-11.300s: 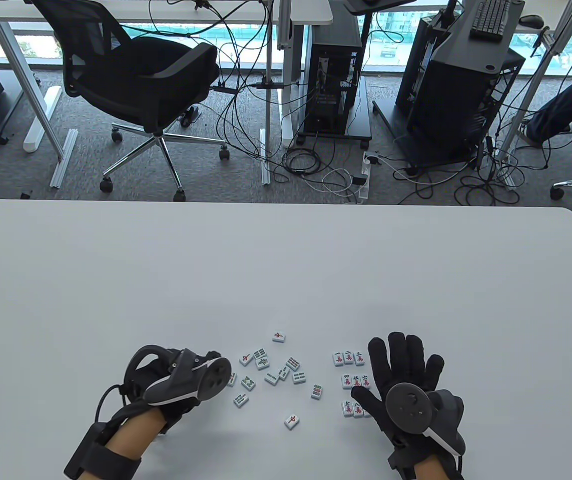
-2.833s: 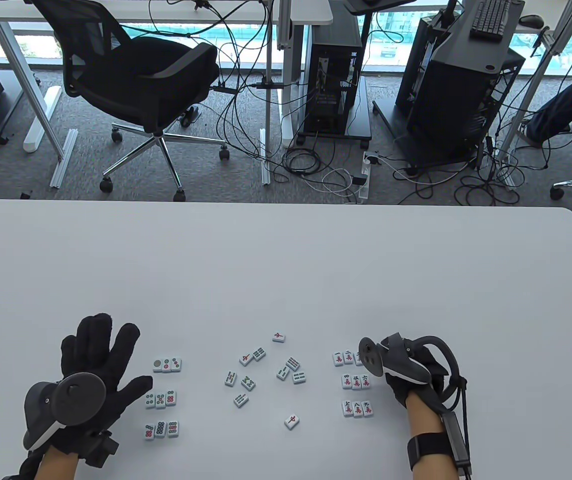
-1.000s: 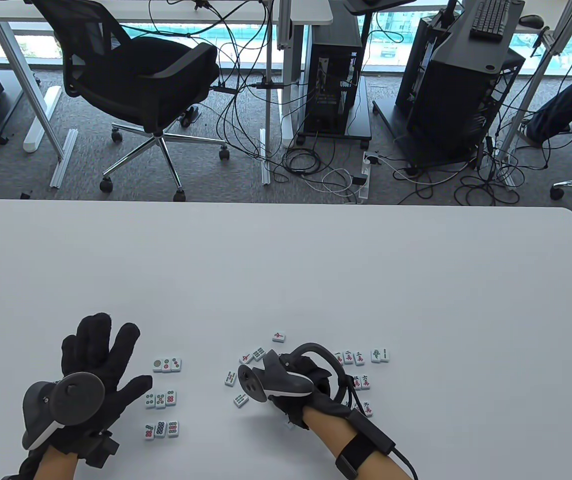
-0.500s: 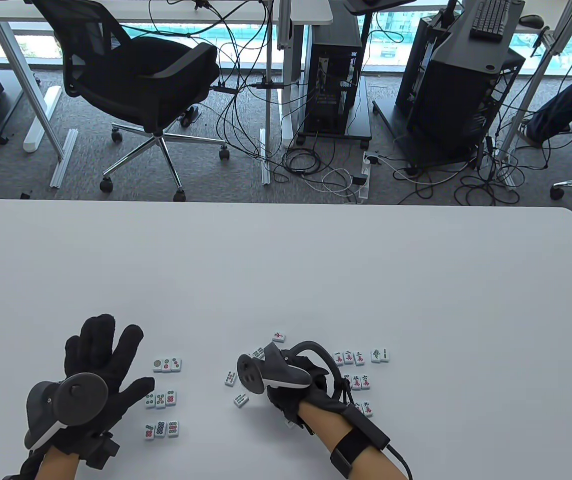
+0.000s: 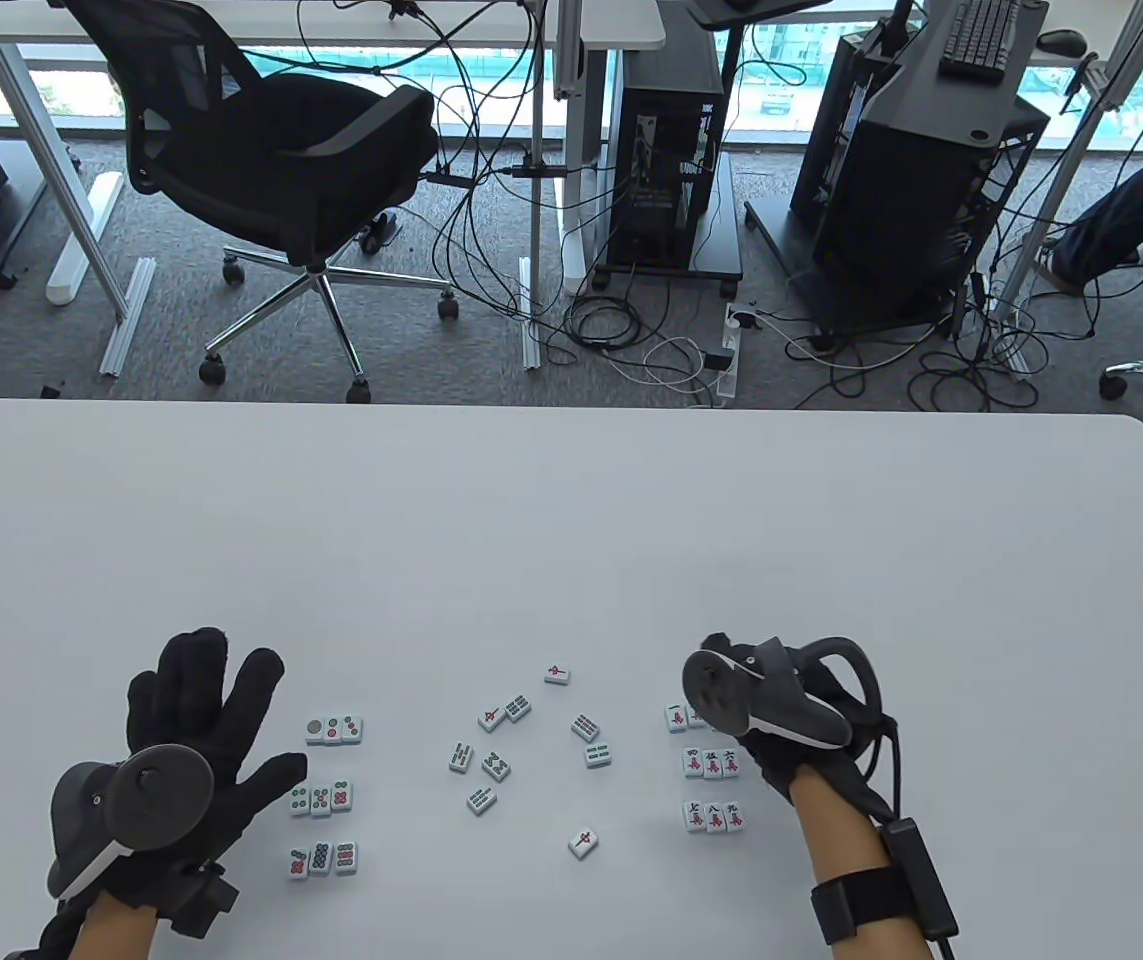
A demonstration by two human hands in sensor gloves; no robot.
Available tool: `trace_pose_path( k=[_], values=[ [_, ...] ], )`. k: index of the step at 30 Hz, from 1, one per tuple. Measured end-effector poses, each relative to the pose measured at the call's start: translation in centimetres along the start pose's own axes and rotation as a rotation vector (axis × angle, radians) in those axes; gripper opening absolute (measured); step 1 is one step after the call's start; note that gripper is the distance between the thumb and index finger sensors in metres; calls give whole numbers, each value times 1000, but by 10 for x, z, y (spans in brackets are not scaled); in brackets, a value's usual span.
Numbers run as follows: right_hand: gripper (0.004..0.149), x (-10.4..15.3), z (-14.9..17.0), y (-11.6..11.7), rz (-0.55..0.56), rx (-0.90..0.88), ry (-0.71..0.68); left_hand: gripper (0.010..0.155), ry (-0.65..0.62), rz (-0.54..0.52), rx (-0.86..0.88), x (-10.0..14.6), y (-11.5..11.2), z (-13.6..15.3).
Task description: Mahjong suit sorting
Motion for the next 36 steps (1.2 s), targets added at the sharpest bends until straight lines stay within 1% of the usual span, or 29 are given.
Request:
trace_pose_path(
  k=[3,6,9,11,14,20,25,28,31,33,34,36],
  values=[
    [58,3,21,28,-70,24,66,87,5,3,2,0,0,1],
    [58,4,33,56,-138,66,122,86,9,1,6,-1,1,1],
    [57,2,39,72,-172,93,152,86,11,0,5,-1,1,2],
    [56,0,41,81,-192,73,174,86,11,2,4,-1,1,2],
    [55,-3,43,88,-200,20,199,86,12,5,2,-1,1,2],
    [54,-5,41,89,-191,1,207,86,10,8,4,-1,1,2],
    [54,-6,37,90,-197,44,211,86,8,10,1,-1,0,1],
    [58,-5,35,88,-220,58,216,86,7,9,2,-1,0,1],
    [63,-3,32,78,-239,108,264,86,6,3,10,-1,2,1],
    [60,-1,22,64,-191,114,268,86,6,4,11,-1,1,1],
    [59,0,14,55,-146,86,251,86,2,7,17,-1,1,1],
    [58,1,-5,40,-102,12,215,86,-5,10,32,-1,0,-1]
  ],
)
Point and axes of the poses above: the tracker on the back of each hand, its own z axis roughly to the little-finger side, its own x axis roughly from the fingertips to the wrist, y = z × x, the point moved 4 cm from there along -x, roughly from the wrist to the fingertips, and after that the axes turned 7 degrees about y, right-handed, at the moved point
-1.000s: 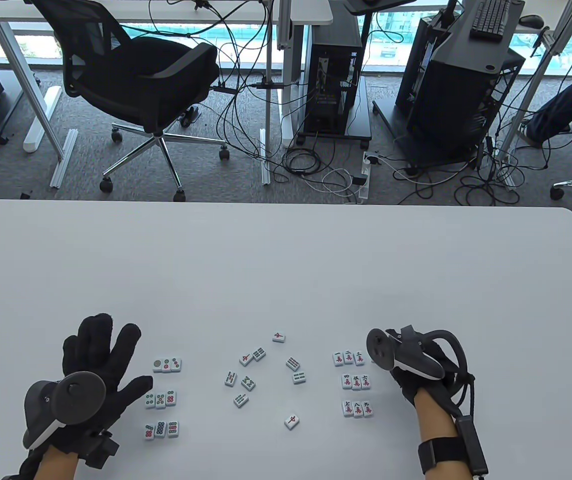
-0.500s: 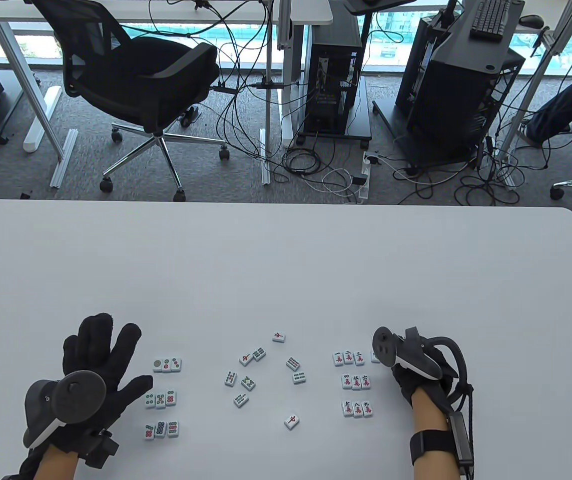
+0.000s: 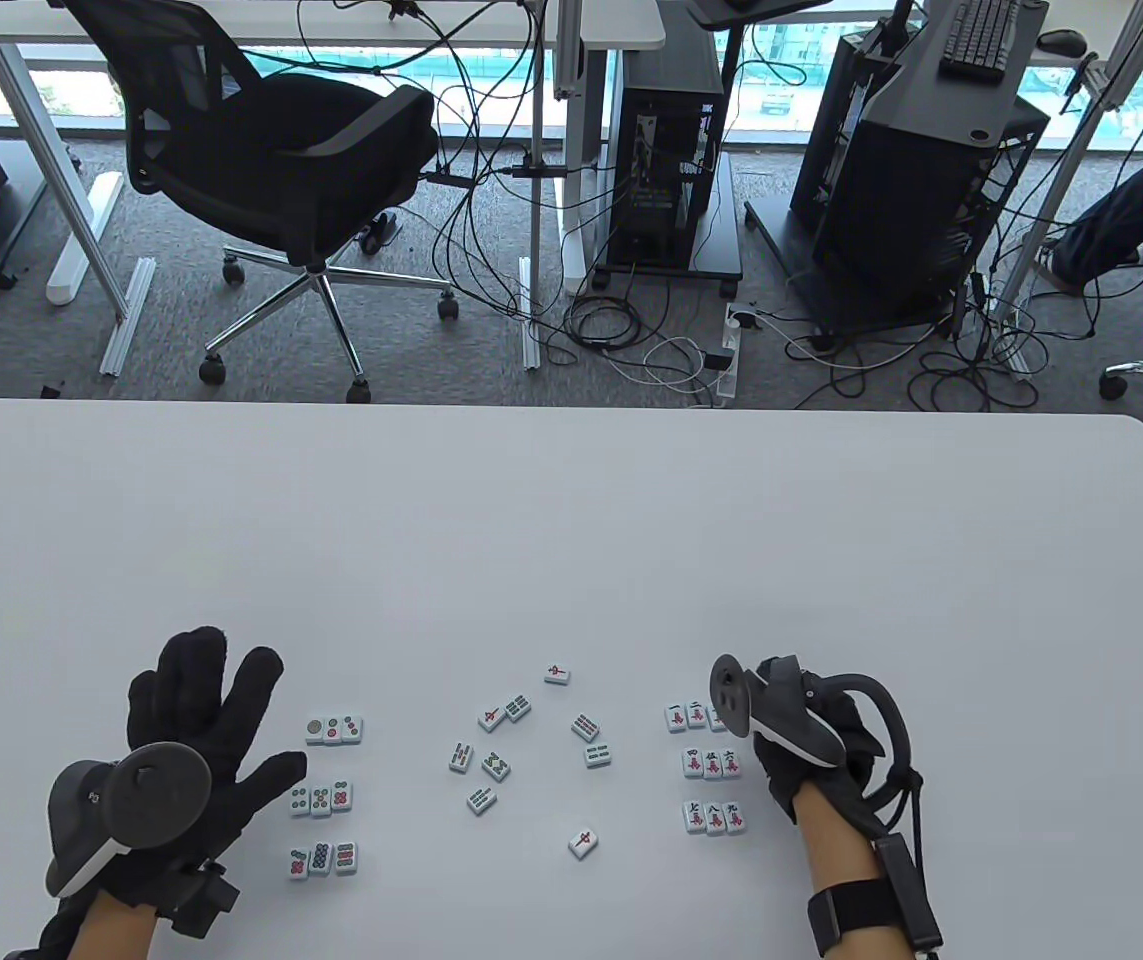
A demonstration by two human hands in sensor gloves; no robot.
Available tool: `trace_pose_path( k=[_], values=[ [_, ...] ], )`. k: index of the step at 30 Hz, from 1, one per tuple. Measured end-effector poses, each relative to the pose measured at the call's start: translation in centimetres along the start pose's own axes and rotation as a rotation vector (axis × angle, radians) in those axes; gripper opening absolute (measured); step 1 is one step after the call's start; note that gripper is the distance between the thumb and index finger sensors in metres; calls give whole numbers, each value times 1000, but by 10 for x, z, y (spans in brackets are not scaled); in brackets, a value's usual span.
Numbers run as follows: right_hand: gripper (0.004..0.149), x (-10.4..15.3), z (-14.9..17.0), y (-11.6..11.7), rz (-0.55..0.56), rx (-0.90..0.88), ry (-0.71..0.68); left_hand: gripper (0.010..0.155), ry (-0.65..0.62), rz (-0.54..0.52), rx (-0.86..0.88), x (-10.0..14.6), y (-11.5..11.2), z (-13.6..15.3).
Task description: Mahjong suit sorting
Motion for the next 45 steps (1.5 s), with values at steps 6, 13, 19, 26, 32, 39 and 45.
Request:
trace_pose_path(
  k=[6,13,19,26,32,39,45],
  values=[
    [60,20,-71,-15,-87,-116,-107,86,-13,2,-6,1,-1,-3],
    [65,17,-129,0,-248,-39,-91,87,-44,0,-1,4,0,-10],
    [63,10,-143,10,-272,63,-33,86,-52,-1,-1,4,-1,-11],
    [61,9,-139,10,-271,-21,-93,86,-57,5,-6,4,-2,-12],
    [61,18,-114,-8,-159,-94,-187,86,-53,6,-8,4,-2,-12],
    [60,27,-40,-37,13,-181,-186,86,-41,15,-15,4,-3,-11],
    [60,34,17,-7,9,-64,-142,86,-34,25,-25,3,-4,-11]
  ],
)
Point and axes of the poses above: the tracker on the back of each hand, its own z axis roughly to the little-finger side, its own x axis roughly from the fingertips to the wrist, y = z × x, the point moved 4 cm from there along -x, roughly from the wrist to the fingertips, and after that the axes turned 7 degrees about y, right-handed, at the moved point
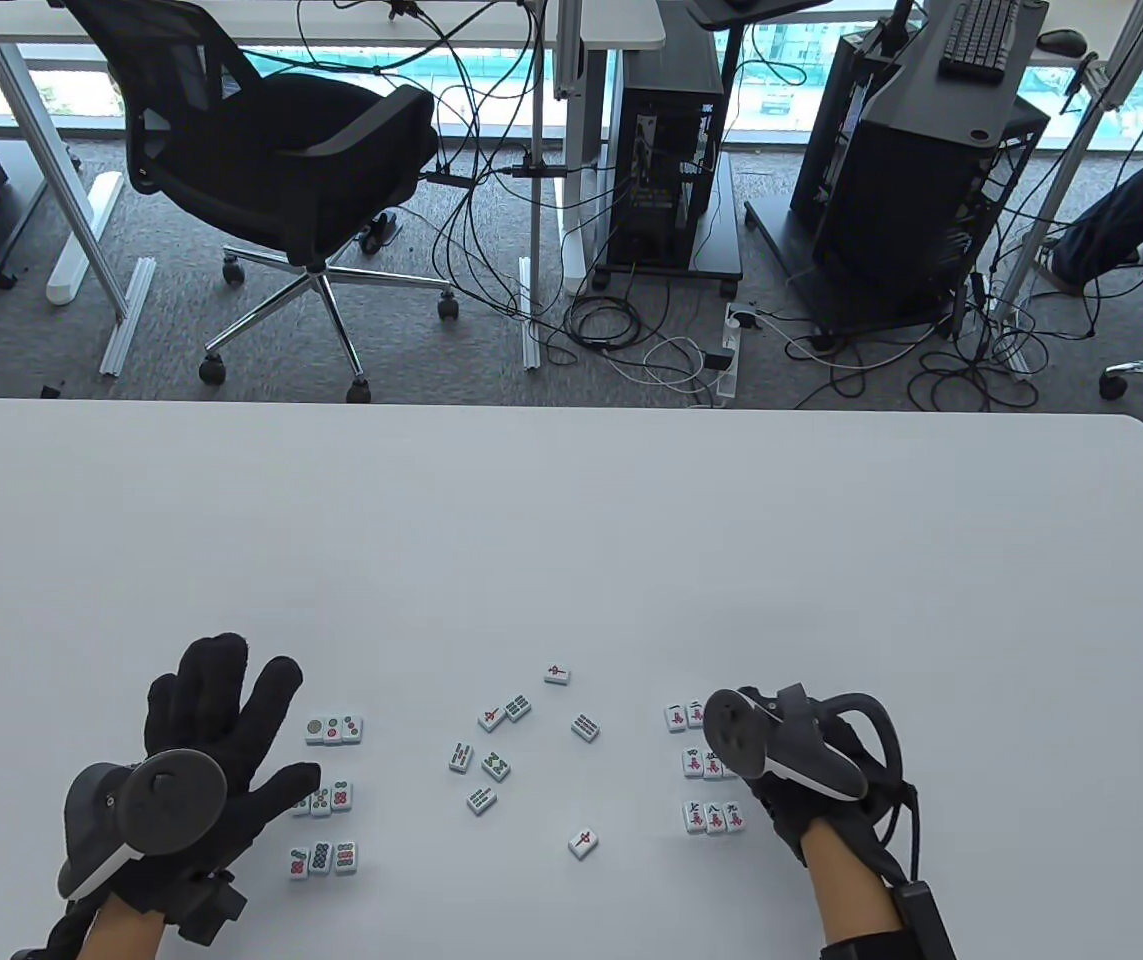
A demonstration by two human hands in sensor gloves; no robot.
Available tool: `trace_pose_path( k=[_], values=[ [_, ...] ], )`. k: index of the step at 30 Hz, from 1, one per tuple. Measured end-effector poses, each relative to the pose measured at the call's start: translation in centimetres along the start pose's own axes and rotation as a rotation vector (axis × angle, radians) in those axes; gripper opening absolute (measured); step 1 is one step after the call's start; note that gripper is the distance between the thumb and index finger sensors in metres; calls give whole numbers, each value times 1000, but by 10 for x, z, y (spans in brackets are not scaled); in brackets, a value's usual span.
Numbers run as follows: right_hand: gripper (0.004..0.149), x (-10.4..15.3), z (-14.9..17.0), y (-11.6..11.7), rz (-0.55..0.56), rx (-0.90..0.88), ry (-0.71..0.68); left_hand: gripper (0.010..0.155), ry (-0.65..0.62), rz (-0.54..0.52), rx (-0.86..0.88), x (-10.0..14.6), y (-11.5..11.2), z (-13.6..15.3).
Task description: Mahjong suit sorting
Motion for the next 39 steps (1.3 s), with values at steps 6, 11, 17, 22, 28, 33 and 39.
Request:
trace_pose_path(
  k=[6,11,17,22,28,33,39],
  values=[
    [59,5,19,33,-69,-28,35,86,7,13,-8,0,-2,0],
    [58,-3,12,50,-142,-15,19,86,10,33,-18,-2,-6,0],
    [58,-5,2,52,-110,34,22,86,26,43,-13,-3,-7,3],
    [61,-4,2,45,-134,36,44,85,26,35,-6,-3,-5,4],
    [58,-10,-18,6,-57,-52,21,86,28,35,-3,-3,-6,5],
    [60,-19,-86,-18,-30,-93,-113,86,30,36,-4,-3,-6,5],
    [60,-21,-185,-33,31,-102,-314,86,24,30,6,-3,-5,5]
  ],
)
Point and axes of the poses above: the tracker on the back of each hand, its own z axis roughly to the little-finger side, its own x axis roughly from the fingertips to the wrist, y = z × x, the point moved 4 cm from there along -x, roughly from the wrist to the fingertips, and after that the axes turned 7 degrees about y, right-handed, at the moved point
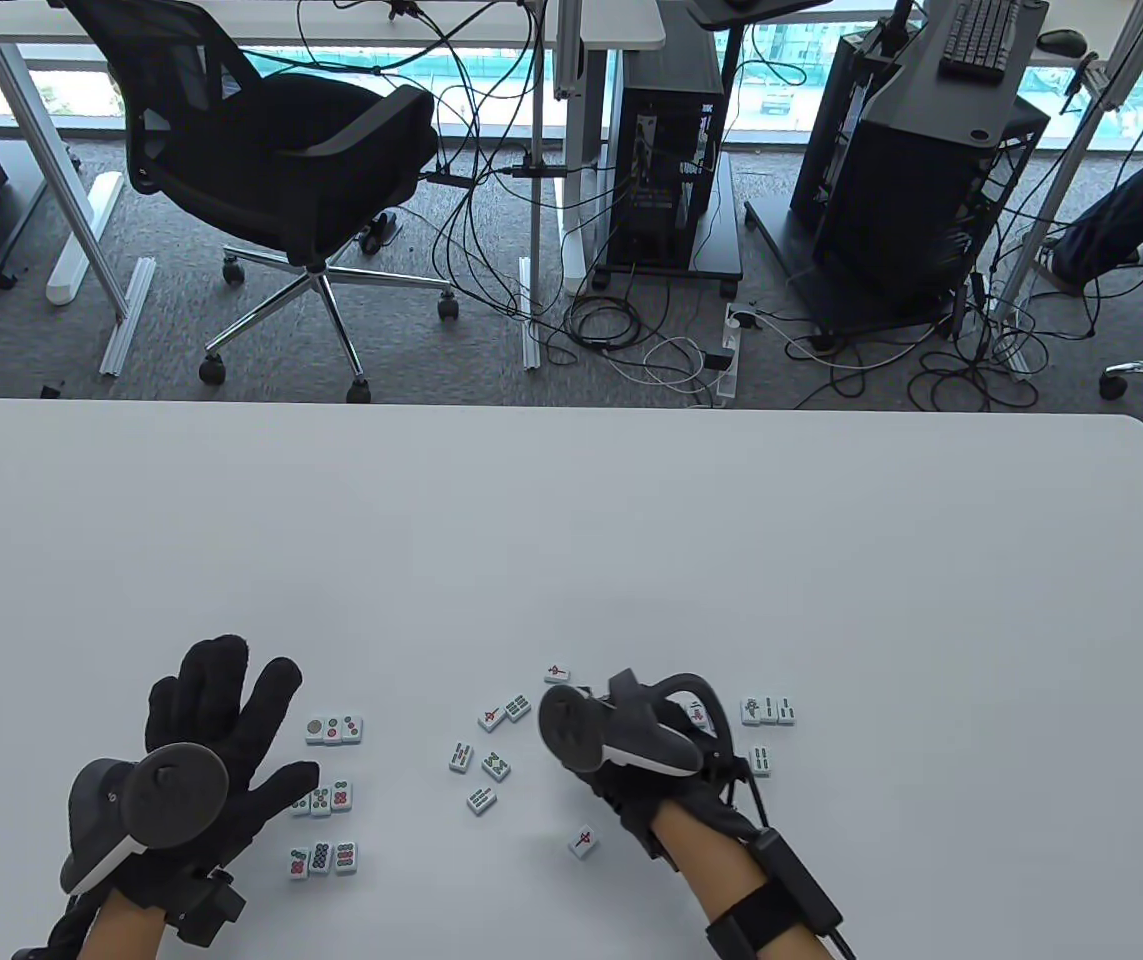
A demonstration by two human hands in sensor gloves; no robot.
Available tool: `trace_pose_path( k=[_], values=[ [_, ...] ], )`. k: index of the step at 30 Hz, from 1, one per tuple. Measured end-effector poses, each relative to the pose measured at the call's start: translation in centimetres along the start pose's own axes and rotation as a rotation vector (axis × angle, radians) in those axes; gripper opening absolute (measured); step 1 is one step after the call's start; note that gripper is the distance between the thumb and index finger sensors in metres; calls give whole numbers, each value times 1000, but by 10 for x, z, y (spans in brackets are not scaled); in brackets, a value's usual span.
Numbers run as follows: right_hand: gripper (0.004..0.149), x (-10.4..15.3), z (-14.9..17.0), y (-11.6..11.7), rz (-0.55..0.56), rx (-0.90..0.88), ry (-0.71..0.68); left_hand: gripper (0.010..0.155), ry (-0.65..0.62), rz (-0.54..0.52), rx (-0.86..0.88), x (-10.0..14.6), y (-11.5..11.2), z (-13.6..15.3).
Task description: Mahjong suit sorting
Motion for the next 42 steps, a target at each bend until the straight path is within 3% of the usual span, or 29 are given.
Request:
trace_pose_path(
  k=[4,8,17,26,30,34,38,42],
  values=[
    [58,-15,-44,6,21,68,-81,86,-2,-9,5,0,1,0],
    [59,-31,-69,20,-51,96,-62,86,-6,-19,17,1,3,0],
    [60,-46,-87,43,-146,261,-33,85,-5,-20,21,1,3,1],
    [58,-57,-89,46,-200,177,-4,85,-9,-17,17,1,3,1],
    [58,-55,-76,38,-147,127,-40,84,-12,-23,25,2,4,1],
    [58,-46,-48,16,-63,90,-54,84,-13,-25,34,2,4,2],
    [59,-27,0,-14,52,90,-21,84,-9,-22,29,1,4,2],
    [60,-2,51,-30,106,148,28,85,-6,-15,22,1,3,2]
  ],
)
Point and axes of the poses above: the tracker on the back of each hand, its own z axis roughly to the little-finger side, its own x axis roughly from the fingertips to the wrist, y = z × x, the point moved 4 cm from there along -x, roughly from the wrist to the fingertips, and after that the axes turned 7 degrees about y, right-handed, at the moved point
